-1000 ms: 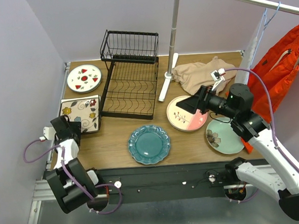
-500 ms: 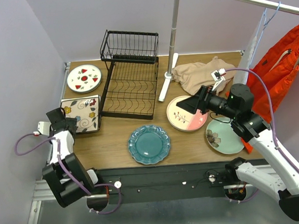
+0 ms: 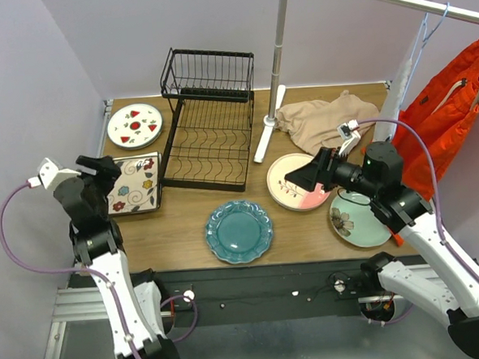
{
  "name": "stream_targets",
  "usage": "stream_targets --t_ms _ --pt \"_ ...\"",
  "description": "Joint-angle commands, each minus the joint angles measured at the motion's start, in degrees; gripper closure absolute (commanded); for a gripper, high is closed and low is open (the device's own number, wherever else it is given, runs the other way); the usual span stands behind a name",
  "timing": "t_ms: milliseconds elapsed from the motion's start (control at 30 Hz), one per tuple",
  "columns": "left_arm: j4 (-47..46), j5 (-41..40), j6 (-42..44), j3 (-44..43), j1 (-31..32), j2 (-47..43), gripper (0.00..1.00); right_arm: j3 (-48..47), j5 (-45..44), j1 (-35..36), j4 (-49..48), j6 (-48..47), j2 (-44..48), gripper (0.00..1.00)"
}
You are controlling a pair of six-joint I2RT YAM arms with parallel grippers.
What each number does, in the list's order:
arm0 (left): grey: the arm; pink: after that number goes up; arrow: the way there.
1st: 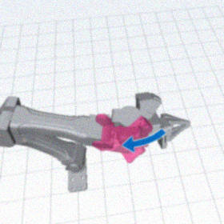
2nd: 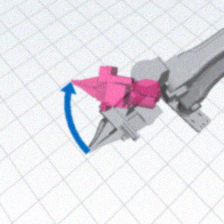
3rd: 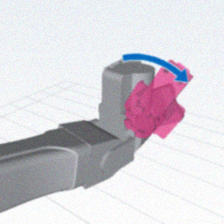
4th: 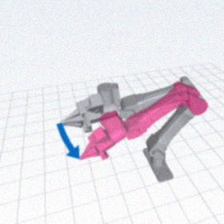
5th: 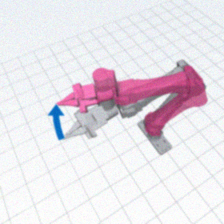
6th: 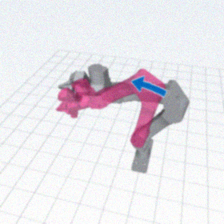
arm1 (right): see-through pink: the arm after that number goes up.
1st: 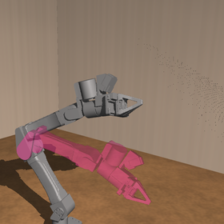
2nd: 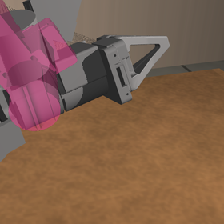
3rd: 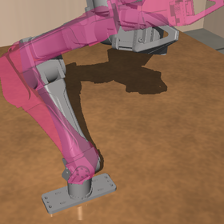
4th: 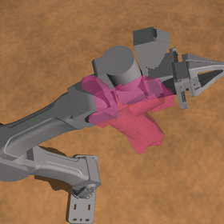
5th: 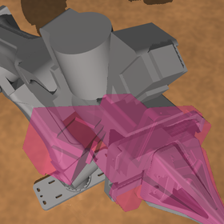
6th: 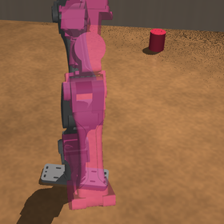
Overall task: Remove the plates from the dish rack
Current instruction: Place the plate at the center of the board, then reset both arms
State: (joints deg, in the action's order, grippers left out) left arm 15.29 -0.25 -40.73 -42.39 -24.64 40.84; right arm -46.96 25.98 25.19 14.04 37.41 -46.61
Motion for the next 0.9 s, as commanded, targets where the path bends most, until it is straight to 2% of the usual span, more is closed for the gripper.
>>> stream_targets --t_ms 0,33,133,167,200,300,333,400,433,667,867 --pt "-20.01 34.06 13.05 4.94 0.82 -12.42 0.17 -3.31 -6.19 0.30 8.78 -3.83 1.35 0.00" --pt "-24.21 40.09 11.48 5.56 1.00 -13.49 0.17 -4.10 -7.33 0.30 9.85 -4.09 1.78 0.00" --pt "-26.18 47.76 11.11 6.09 3.28 -14.12 0.17 -6.47 -10.59 0.30 12.85 -4.98 2.92 0.00" --pt "-26.36 48.67 11.02 5.74 4.33 -13.86 0.17 -6.83 -12.51 0.30 13.55 -5.06 3.36 0.00" --pt "-26.36 49.03 11.20 5.57 8.08 -13.16 0.17 -7.61 -13.40 0.30 14.86 -5.15 3.72 0.00" --pt "-24.96 44.83 13.48 3.55 15.91 -10.88 0.17 -8.41 -16.48 0.21 16.45 -4.89 5.21 0.00" --pt "-24.43 40.55 14.09 2.93 21.60 -10.09 0.17 -8.50 -17.18 0.30 16.54 -4.63 5.65 0.00" --pt "-23.47 37.01 15.84 1.18 27.69 -7.20 0.17 -8.50 -19.20 0.30 16.89 -3.84 6.44 0.00" --pt "-23.03 33.60 16.38 0.65 32.94 -6.13 0.17 -8.41 -20.08 0.30 16.98 -3.49 6.62 0.00" --pt "-22.67 21.09 19.11 -0.94 53.08 -1.82 0.17 -8.76 -22.20 0.30 17.51 -3.31 7.50 0.00" --pt "-24.34 18.98 17.53 -0.76 61.46 -0.67 0.17 -8.41 -22.81 0.39 17.51 -3.74 9.08 0.00"
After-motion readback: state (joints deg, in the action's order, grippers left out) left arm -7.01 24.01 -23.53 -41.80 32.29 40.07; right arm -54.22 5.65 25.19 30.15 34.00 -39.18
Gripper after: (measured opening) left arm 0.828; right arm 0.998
